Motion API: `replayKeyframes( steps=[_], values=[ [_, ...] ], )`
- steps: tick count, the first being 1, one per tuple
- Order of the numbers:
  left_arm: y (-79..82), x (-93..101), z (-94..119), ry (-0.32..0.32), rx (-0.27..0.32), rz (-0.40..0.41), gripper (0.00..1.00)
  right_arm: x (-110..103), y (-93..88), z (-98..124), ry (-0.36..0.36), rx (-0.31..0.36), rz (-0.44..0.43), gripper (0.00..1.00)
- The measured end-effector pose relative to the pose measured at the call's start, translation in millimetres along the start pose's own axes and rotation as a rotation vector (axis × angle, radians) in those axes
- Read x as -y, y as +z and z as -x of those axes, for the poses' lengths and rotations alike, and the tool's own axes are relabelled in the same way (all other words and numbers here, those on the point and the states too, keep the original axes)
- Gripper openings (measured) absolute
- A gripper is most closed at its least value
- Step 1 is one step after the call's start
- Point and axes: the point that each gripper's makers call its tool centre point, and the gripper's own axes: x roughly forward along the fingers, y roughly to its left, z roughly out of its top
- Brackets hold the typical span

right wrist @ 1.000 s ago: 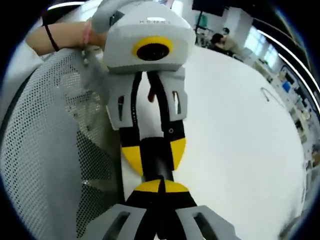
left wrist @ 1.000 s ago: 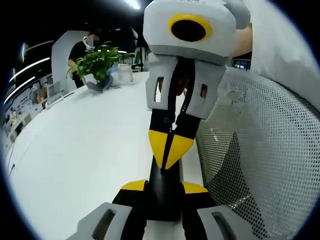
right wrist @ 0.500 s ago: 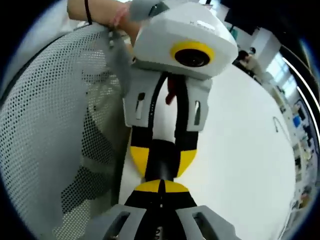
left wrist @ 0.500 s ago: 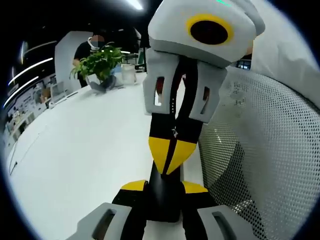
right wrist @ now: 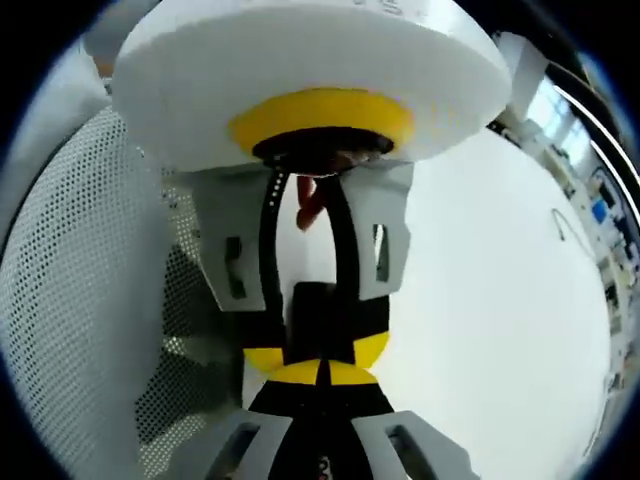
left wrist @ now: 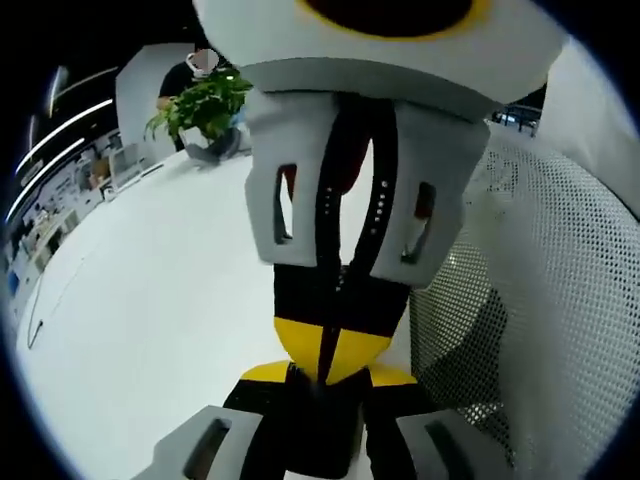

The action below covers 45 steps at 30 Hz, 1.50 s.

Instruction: Press the specified remote control buttons in sequence, fully releasing each button before pressing the next.

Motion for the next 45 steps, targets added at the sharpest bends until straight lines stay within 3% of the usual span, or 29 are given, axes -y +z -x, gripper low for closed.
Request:
replayKeyframes(
  steps=[11, 16, 20, 23, 26, 33, 34, 35, 38, 41, 43, 45],
  values=[
    [0.2, 1.8, 3, -0.024, 0.047, -0.024, 0.25, -5, 1.1, 2, -0.015, 0.153, -0.117, 0.00],
    [0.3, 4.5, 5, -0.035, 0.051, -0.036, 0.24, -8, -0.5, 4, -0.038, 0.199, -0.092, 0.00],
    [0.4, 3.9, 5, -0.038, 0.057, -0.036, 0.24, -10, -4.6, 7, -0.025, 0.233, -0.124, 0.03],
    [0.5, 3.5, 5, -0.039, 0.063, -0.036, 0.24, -8, -10.0, 10, -0.029, 0.236, -0.130, 0.05],
    [0.5, 2.6, 6, -0.038, 0.061, -0.033, 0.24, -6, -19.6, 11, -0.035, 0.211, -0.126, 0.15],
    [0.2, 2.5, 6, -0.035, 0.059, -0.031, 0.25, -9, -19.9, 14, -0.009, 0.249, -0.142, 0.23],
    [0.2, 2.6, 6, -0.034, 0.059, -0.030, 0.25, -8, -24.1, 12, -0.026, 0.226, -0.127, 0.28],
    [0.3, 2.6, 6, -0.033, 0.059, -0.029, 0.25, -9, -36.3, 9, -0.030, 0.162, -0.092, 0.29],
    [0.3, 2.9, 6, -0.028, 0.055, -0.024, 0.25, -7, -33.1, 9, -0.042, 0.207, -0.108, 0.29],
    [0.2, 3.1, 6, -0.026, 0.053, -0.022, 0.25, 1, -42.7, 12, -0.106, 0.162, -0.068, 0.25],
    [0.3, 3.5, 6, -0.025, 0.054, -0.020, 0.25, 1, -40.3, 13, -0.124, 0.191, -0.079, 0.28],
    [0.3, 3.7, 6, -0.025, 0.054, -0.020, 0.25, -2, -42.1, 11, -0.079, 0.186, -0.123, 0.24]
  ],
)
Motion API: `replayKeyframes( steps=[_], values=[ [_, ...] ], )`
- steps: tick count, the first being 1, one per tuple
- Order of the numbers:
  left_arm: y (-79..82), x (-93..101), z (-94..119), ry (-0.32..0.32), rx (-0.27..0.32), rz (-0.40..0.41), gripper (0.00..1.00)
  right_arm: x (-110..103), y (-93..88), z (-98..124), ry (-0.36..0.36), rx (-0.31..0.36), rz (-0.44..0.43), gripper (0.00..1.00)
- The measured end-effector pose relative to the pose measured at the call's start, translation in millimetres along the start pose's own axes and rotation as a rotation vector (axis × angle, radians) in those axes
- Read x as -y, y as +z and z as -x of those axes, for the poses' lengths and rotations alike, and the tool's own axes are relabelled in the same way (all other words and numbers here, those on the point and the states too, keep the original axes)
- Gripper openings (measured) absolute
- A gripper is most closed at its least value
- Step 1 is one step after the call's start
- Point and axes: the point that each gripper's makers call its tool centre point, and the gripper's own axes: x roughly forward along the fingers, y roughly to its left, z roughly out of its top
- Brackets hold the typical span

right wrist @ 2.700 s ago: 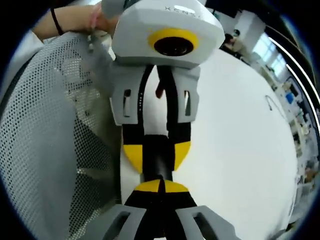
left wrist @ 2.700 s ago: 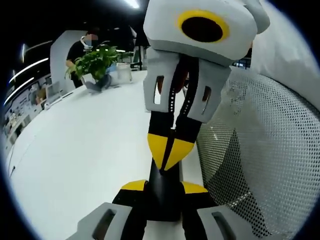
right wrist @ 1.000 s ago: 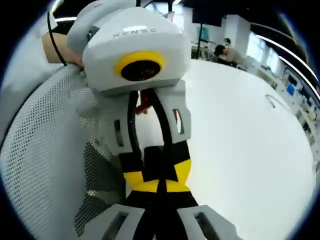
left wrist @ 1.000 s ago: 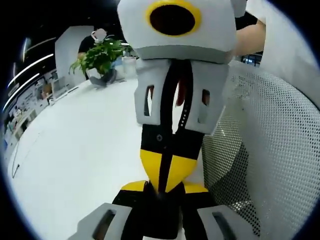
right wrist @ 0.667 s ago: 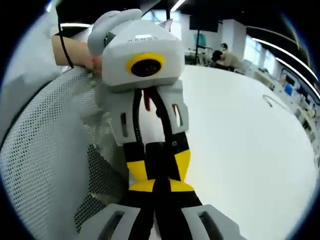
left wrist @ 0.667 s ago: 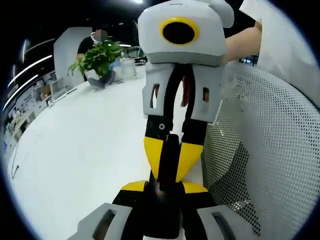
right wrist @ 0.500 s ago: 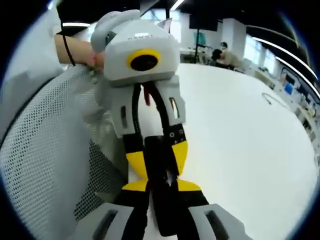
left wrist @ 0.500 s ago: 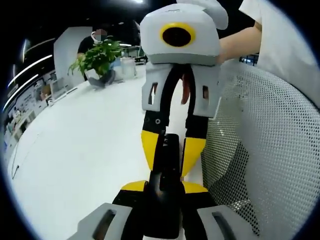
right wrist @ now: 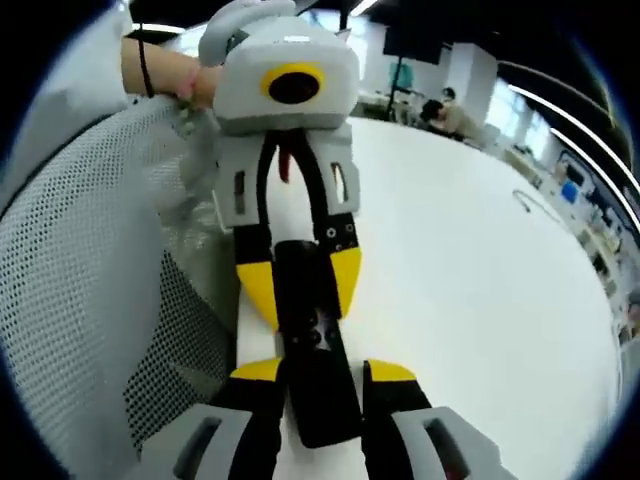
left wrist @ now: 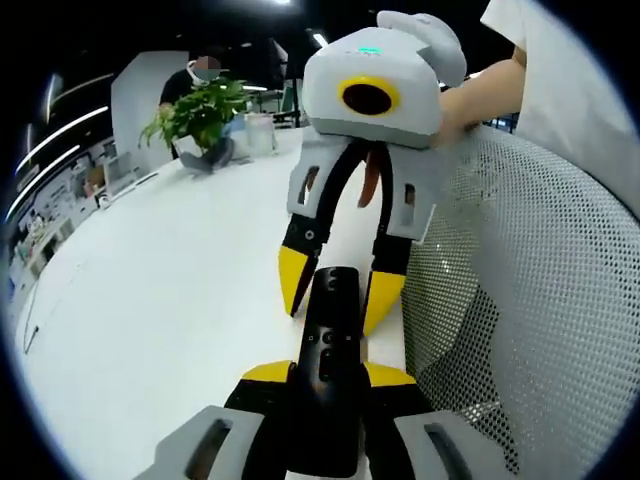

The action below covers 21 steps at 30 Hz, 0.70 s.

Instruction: Press the specified remote control buttons in sequence, fully releasing each button before pressing the next.

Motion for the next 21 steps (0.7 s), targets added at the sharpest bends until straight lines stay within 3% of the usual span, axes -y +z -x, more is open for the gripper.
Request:
replayKeyframes(
  steps=[1, 6, 21],
  values=[
    [0.1, 0.0, 0.1, 0.000, 0.000, 0.000, 0.25, -1.6, 0.0, -0.9, 0.011, 0.004, -0.028, 0.25],
    [-0.8, 0.3, -0.5, 0.000, 0.002, 0.003, 0.25, -2.7, 6.0, -6.7, 0.000, 0.009, -0.001, 0.24],
    [0.1, 2.2, -0.5, -0.011, 0.014, -0.010, 0.25, -4.9, 0.9, -1.8, -0.016, -0.009, 0.024, 0.22]
  ],
)
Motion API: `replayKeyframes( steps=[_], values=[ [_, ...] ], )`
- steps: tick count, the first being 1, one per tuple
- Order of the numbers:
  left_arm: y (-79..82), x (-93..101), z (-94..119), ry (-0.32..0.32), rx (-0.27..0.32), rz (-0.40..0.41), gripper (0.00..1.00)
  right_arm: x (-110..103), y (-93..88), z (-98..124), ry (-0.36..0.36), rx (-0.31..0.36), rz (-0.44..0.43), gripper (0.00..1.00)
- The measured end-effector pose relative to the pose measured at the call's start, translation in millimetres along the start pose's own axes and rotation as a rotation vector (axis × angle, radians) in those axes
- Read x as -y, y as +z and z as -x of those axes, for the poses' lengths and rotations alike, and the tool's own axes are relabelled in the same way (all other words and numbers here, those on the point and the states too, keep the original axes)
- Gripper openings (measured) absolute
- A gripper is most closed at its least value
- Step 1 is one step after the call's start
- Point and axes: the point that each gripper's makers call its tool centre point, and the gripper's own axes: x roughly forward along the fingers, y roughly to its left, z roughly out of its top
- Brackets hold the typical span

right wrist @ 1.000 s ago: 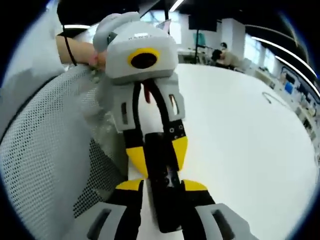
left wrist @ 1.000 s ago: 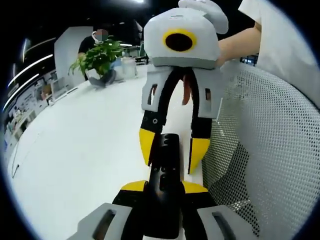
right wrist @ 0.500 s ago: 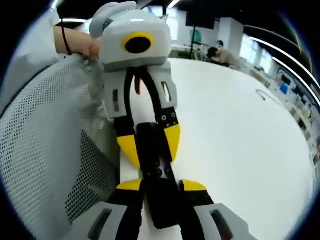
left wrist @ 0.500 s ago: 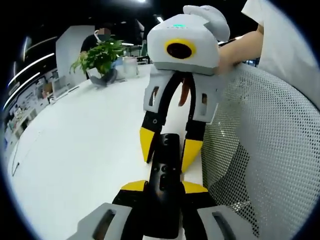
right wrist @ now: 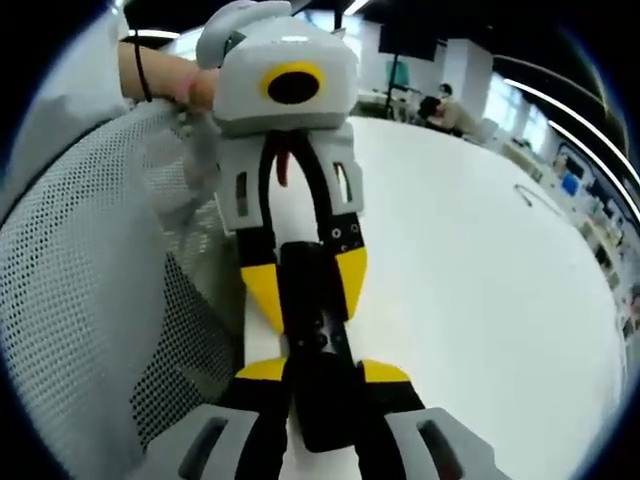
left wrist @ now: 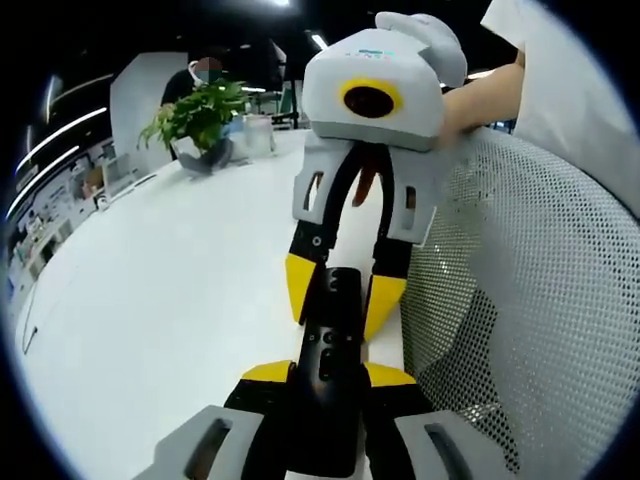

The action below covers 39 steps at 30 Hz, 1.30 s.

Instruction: Press the specified remote control buttons in sequence, fully releasing each button before pressing the next.

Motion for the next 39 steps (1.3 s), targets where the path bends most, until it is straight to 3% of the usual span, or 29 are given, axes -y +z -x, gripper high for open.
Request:
replayKeyframes(
  steps=[9, 12, 14, 17, 22, 23, 26, 32, 34, 38, 39],
  values=[
    [2.4, -3.3, 8, -0.002, -0.006, 0.066, 0.25, 2, 0.5, 0, -0.006, 0.007, -0.029, 0.22],
    [0.5, -11.0, 20, 0.043, -0.022, 0.090, 0.27, 4, -0.8, -1, -0.012, 0.007, -0.038, 0.21],
    [-7.2, -17.1, 33, 0.089, -0.070, 0.175, 0.35, 4, -0.8, -1, -0.010, 0.012, -0.050, 0.21],
    [-7.8, -22.8, 46, 0.135, -0.070, 0.185, 0.41, 4, 0.0, -1, -0.009, 0.017, -0.052, 0.21],
    [5.9, -34.0, 71, 0.235, 0.027, 0.290, 0.51, 6, 0.9, -1, -0.005, 0.033, -0.074, 0.22],
    [13.1, -38.3, 80, 0.274, 0.070, 0.315, 0.53, 6, 1.2, -1, -0.004, 0.034, -0.073, 0.22],
    [20.3, -49.2, 94, 0.375, 0.117, 0.345, 0.58, 5, 1.6, -1, -0.006, 0.037, -0.063, 0.22],
    [27.7, -55.6, 118, 0.508, 0.183, 0.372, 0.69, 5, 1.8, -2, -0.009, 0.038, -0.048, 0.22],
    [29.8, -61.6, 131, 0.589, 0.218, 0.369, 0.77, 5, 1.8, -2, -0.009, 0.039, -0.049, 0.22],
    [30.6, -63.6, 148, 0.673, 0.269, 0.368, 0.95, 5, 1.8, -2, -0.010, 0.042, -0.048, 0.22],
    [33.0, -65.4, 155, 0.707, 0.308, 0.370, 0.99, 6, 1.9, -2, -0.009, 0.042, -0.048, 0.22]
  ],
)
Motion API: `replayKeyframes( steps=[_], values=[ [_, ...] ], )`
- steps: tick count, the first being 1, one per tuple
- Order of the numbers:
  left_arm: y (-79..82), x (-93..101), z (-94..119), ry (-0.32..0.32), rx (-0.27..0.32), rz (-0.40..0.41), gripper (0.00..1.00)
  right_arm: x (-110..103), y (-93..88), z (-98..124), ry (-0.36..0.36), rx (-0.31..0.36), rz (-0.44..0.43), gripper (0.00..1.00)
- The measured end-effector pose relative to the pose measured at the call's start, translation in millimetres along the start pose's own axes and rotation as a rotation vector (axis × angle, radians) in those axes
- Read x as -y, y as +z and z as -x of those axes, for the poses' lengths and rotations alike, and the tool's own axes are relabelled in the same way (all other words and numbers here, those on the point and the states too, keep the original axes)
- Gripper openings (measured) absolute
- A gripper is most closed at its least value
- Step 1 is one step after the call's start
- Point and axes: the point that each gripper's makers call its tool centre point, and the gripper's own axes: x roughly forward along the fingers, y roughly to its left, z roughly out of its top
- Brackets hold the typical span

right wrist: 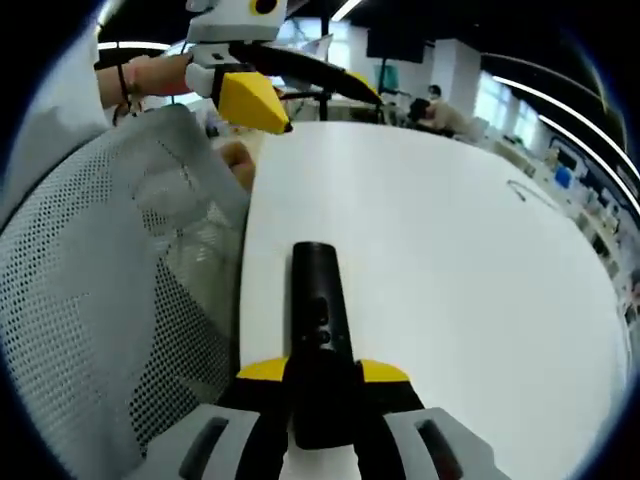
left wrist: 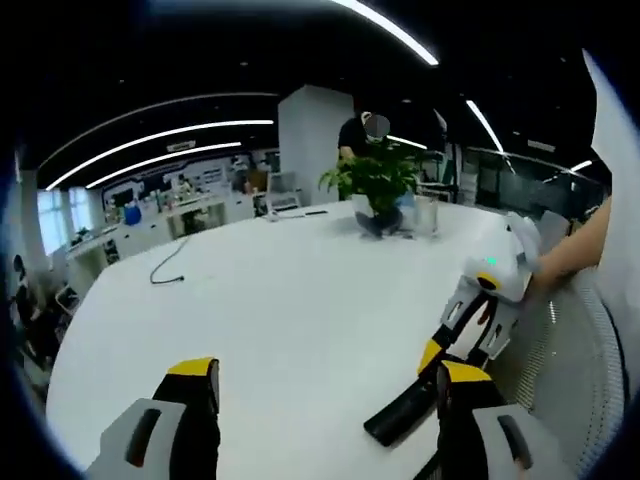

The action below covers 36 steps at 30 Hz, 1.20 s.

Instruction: Press the specified remote control buttons in sequence, fully releasing each button before pressing the next.

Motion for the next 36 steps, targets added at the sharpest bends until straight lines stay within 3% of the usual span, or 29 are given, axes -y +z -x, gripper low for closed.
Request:
replayKeyframes(
  steps=[5, 10, 12, 14, 19, 23, 25, 29, 36],
  values=[
    [18.9, -13.6, 15, 0.071, 0.179, 0.071, 1.00, 0, 0.5, 0, -0.001, 0.002, -0.002, 0.22],
    [22.6, -14.6, 16, 0.106, 0.275, 0.156, 1.00, 0, 0.6, 0, -0.001, 0.007, -0.014, 0.22],
    [21.3, -15.5, 16, 0.120, 0.248, 0.087, 1.00, 1, 0.8, 0, -0.001, 0.014, -0.033, 0.22],
    [27.9, -15.0, 18, 0.133, 0.268, 0.024, 0.97, 2, 1.7, 0, -0.001, 0.021, -0.053, 0.22],
    [22.6, -10.5, 23, 0.136, 0.224, 0.006, 0.77, 3, 3.6, 0, 0.005, 0.032, -0.090, 0.22],
    [26.5, -12.7, 21, 0.128, 0.257, 0.045, 0.92, 3, 4.2, 0, 0.007, 0.025, -0.093, 0.21],
    [22.8, -15.0, 22, 0.123, 0.244, 0.088, 0.91, 4, 3.7, 0, 0.008, 0.019, -0.083, 0.21],
    [30.4, -18.1, 26, 0.134, 0.289, 0.113, 0.94, 6, 2.6, 0, 0.006, -0.001, -0.065, 0.21],
    [34.5, -16.4, 26, 0.135, 0.301, 0.111, 0.94, 17, 1.1, 2, 0.017, -0.040, -0.054, 0.21]
  ],
)
